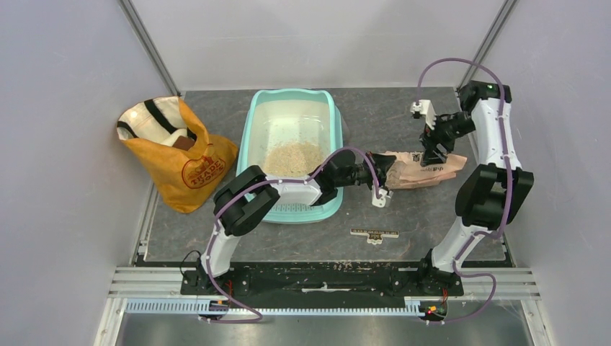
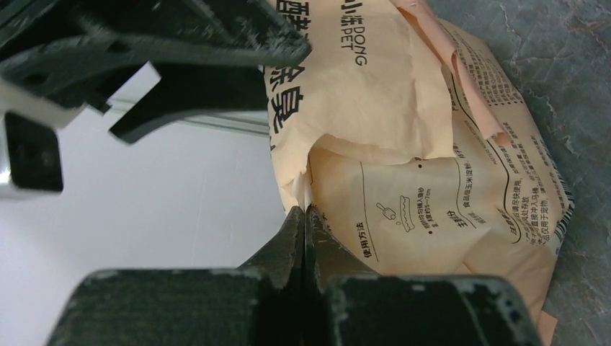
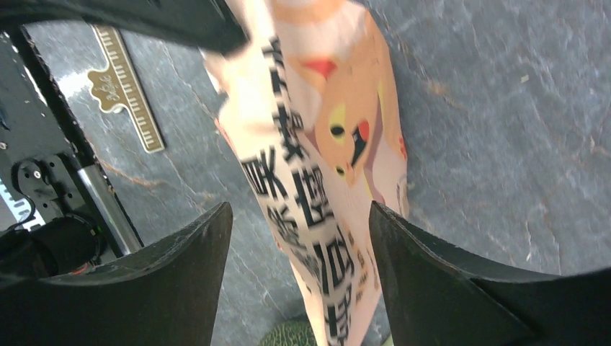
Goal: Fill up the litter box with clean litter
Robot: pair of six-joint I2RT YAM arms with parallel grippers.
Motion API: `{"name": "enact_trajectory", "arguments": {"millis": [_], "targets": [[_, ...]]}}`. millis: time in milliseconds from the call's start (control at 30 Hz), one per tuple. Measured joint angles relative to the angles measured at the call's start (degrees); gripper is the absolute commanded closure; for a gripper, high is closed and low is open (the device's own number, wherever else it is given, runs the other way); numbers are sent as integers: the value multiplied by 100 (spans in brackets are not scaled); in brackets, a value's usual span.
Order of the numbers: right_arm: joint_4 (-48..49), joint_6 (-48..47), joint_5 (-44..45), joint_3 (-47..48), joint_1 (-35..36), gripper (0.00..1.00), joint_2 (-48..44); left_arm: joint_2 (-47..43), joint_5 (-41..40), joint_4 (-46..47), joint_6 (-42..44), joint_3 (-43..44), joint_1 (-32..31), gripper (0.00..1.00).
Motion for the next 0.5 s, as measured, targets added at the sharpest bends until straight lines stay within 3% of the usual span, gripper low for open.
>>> {"name": "enact_trajectory", "arguments": {"millis": [433, 500], "targets": [[-37, 299, -90, 164, 566, 48, 470, 227, 0, 24, 901, 28, 0, 98], [-37, 323, -35, 162, 575, 80, 549, 254, -9, 48, 977, 31, 0, 97]]}}
